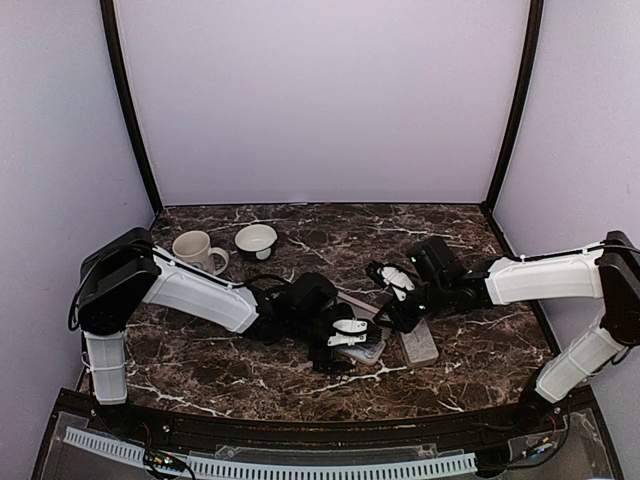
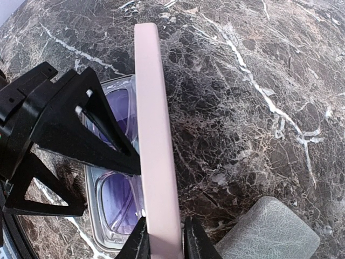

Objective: Organize the sunglasses
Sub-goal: Adjust the sunglasses in the sunglasses case, then close the case with sunglasses at the center of the board.

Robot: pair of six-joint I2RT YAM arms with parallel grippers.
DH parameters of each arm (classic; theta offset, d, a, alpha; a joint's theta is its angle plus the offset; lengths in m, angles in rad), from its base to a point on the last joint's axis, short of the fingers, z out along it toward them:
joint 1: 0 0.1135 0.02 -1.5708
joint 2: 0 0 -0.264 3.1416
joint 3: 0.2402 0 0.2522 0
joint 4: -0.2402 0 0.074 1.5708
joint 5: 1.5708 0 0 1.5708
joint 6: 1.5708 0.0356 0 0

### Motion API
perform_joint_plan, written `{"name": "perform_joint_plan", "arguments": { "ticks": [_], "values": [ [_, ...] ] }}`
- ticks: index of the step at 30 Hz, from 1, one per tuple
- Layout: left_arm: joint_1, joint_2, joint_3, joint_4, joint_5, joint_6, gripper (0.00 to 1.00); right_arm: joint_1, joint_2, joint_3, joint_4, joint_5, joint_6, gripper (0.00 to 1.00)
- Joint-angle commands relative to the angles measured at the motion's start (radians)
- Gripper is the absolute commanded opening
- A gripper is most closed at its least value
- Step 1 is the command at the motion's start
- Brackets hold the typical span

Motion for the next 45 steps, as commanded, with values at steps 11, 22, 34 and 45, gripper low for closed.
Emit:
{"name": "perform_joint_plan", "arguments": {
  "ticks": [11, 22, 34, 45],
  "values": [
    [-0.007, -0.15, -0.137, 0.121, -0.034, -0.066, 0.98, 0.003, -0.044, 0.019, 0.021, -0.017, 0.005, 0.25],
    [-0.007, -0.346, -0.414, 0.336, -0.155, -0.202, 0.99, 0.008, -0.059, 0.023, 0.024, -0.026, 0.015, 0.44],
    [-0.005, -0.296, -0.385, 0.223, -0.26, -0.426, 0.99, 0.008, 0.0, 0.087, 0.055, -0.08, 0.083, 0.53],
    [0.079, -0.274, -0.365, 0.14, -0.16, -0.536, 0.99, 0.007, 0.056, 0.115, 0.069, -0.121, 0.11, 0.4]
  ]
}}
